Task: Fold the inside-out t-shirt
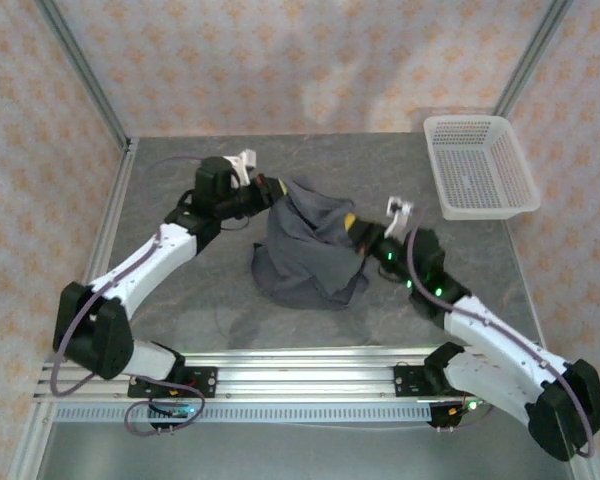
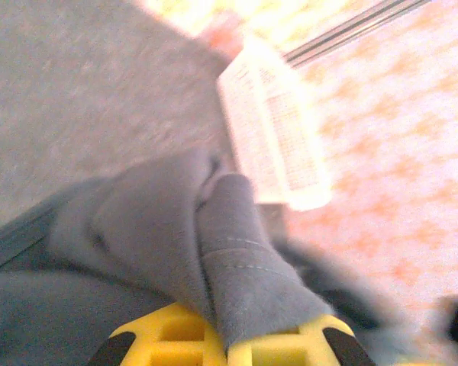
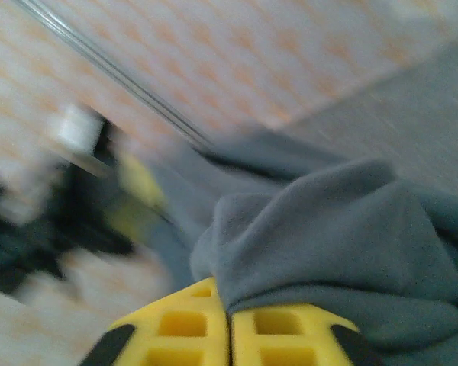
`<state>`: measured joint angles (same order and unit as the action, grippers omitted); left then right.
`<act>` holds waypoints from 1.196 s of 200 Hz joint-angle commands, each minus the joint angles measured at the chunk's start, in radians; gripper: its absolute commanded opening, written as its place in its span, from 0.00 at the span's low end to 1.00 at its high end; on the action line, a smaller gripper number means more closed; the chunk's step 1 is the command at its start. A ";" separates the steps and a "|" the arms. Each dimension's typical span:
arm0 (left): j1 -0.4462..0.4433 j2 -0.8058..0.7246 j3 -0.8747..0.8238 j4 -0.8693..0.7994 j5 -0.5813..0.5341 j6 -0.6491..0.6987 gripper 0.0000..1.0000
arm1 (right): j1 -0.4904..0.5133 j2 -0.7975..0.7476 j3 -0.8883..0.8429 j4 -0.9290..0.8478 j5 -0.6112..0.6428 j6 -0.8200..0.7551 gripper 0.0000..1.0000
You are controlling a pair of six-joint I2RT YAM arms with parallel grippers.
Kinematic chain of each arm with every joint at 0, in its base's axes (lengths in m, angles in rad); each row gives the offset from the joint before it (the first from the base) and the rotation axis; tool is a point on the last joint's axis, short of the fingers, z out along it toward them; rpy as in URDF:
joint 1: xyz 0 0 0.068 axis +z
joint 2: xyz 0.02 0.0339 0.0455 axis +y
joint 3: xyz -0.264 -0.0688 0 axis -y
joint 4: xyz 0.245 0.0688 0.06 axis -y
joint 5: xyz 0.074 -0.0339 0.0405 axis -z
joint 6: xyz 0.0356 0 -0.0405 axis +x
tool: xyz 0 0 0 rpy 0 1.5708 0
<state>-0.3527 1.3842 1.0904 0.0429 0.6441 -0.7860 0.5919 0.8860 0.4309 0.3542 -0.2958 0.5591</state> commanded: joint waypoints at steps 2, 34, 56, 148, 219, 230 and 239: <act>-0.011 -0.040 0.066 0.028 0.073 0.000 0.00 | 0.037 -0.011 -0.171 0.027 0.091 -0.094 0.22; -0.026 -0.026 0.086 -0.090 0.090 0.100 0.00 | 0.042 -0.046 0.063 -0.314 0.111 -0.299 0.49; -0.042 -0.025 0.087 -0.117 0.115 0.145 0.00 | 0.057 0.034 0.232 -0.355 -0.001 -0.548 0.73; -0.075 -0.031 0.184 -0.382 -0.048 0.310 0.00 | 0.022 0.585 0.686 -0.397 -0.313 -0.706 0.00; -0.005 0.082 0.046 -0.493 -0.494 0.451 0.25 | -0.022 0.320 0.585 -0.232 -0.615 -0.299 0.00; -0.005 0.076 0.039 -0.466 -0.484 0.444 0.41 | -0.027 0.322 0.590 -0.246 -0.592 -0.278 0.00; -0.002 0.063 0.037 -0.463 -0.497 0.449 0.50 | -0.033 0.326 0.591 -0.254 -0.561 -0.263 0.00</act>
<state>-0.4030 1.4384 1.1671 -0.4038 0.3161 -0.3592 0.5785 1.2610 1.0126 0.0074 -0.8028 0.1730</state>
